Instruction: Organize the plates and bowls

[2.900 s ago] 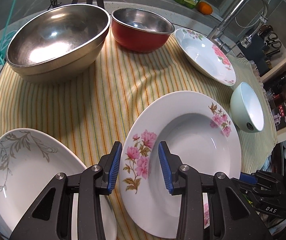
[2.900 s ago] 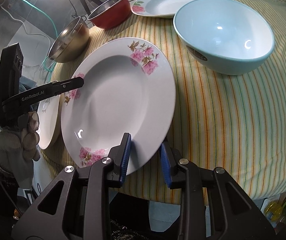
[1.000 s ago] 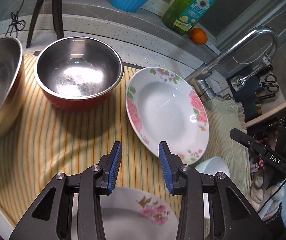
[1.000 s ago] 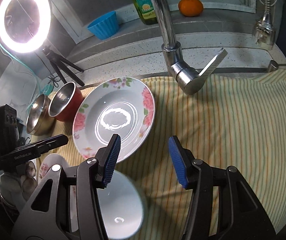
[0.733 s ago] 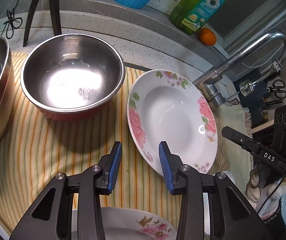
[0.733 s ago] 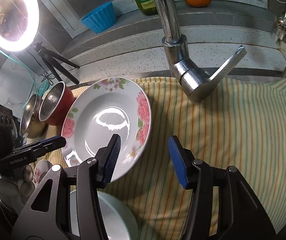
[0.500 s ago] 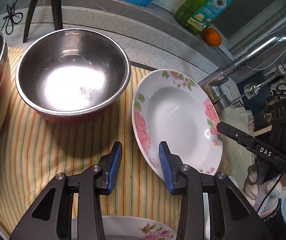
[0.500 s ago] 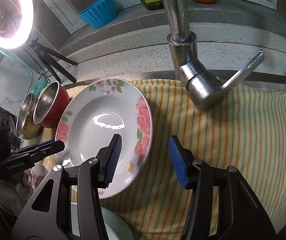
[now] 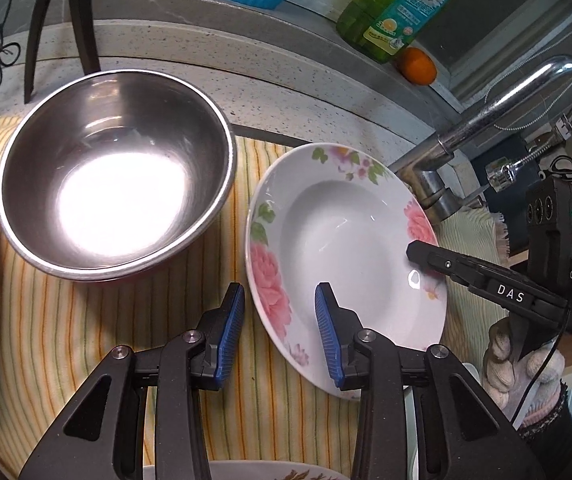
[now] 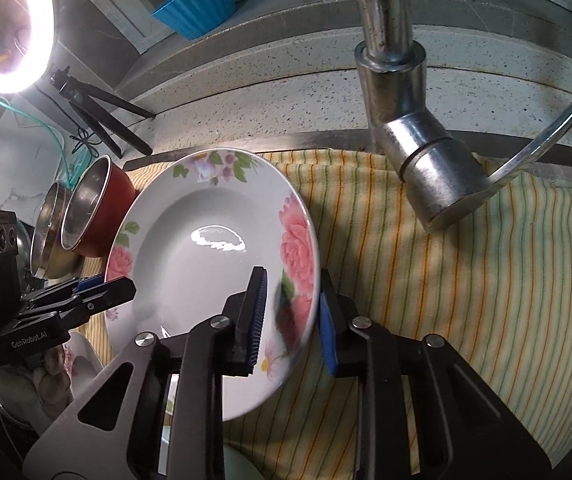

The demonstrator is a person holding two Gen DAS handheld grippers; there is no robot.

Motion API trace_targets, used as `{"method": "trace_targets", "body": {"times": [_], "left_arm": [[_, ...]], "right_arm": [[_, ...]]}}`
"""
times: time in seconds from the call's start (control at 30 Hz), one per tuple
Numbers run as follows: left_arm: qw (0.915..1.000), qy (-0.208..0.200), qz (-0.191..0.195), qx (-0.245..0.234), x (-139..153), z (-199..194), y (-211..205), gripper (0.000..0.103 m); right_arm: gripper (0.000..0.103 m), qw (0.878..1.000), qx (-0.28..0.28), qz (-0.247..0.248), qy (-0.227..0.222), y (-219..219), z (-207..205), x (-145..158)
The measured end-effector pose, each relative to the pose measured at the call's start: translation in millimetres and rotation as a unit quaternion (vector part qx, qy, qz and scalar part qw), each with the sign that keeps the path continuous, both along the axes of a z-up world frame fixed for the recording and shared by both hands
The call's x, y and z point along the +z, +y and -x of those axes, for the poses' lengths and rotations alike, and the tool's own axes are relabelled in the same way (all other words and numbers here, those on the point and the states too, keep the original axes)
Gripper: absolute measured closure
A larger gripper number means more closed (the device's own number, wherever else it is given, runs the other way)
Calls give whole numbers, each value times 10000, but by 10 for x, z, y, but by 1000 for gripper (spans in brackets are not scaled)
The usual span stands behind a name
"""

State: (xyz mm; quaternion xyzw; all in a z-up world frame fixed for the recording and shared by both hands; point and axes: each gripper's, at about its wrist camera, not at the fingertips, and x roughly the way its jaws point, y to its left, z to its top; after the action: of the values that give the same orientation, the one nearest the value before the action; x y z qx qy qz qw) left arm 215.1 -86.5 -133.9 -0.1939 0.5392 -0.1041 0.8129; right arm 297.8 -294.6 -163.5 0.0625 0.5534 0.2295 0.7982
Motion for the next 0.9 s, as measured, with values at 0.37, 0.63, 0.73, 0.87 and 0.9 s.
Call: {"method": "trace_targets", "body": {"times": [0.37, 0.63, 0.73, 0.87, 0.9], "left_arm": [[9998, -27, -179, -96, 61, -31, -57, 72], [9996, -139, -212, -116, 94, -28, -88, 72], [9994, -199, -250, -156, 137, -30, -99, 72], [9989, -292, -308, -185, 211, -20, -107, 72], [9989, -305, -317, -188, 223, -18, -111, 72]], "right_arm": [[81, 9998, -47, 115, -127, 21, 47, 41], [82, 9995, -75, 160, -265, -27, 72, 92], [82, 9994, -93, 160, -306, -34, 86, 121], [82, 9990, -89, 152, -422, -30, 139, 215], [82, 9988, -85, 155, -455, -27, 155, 240]]}}
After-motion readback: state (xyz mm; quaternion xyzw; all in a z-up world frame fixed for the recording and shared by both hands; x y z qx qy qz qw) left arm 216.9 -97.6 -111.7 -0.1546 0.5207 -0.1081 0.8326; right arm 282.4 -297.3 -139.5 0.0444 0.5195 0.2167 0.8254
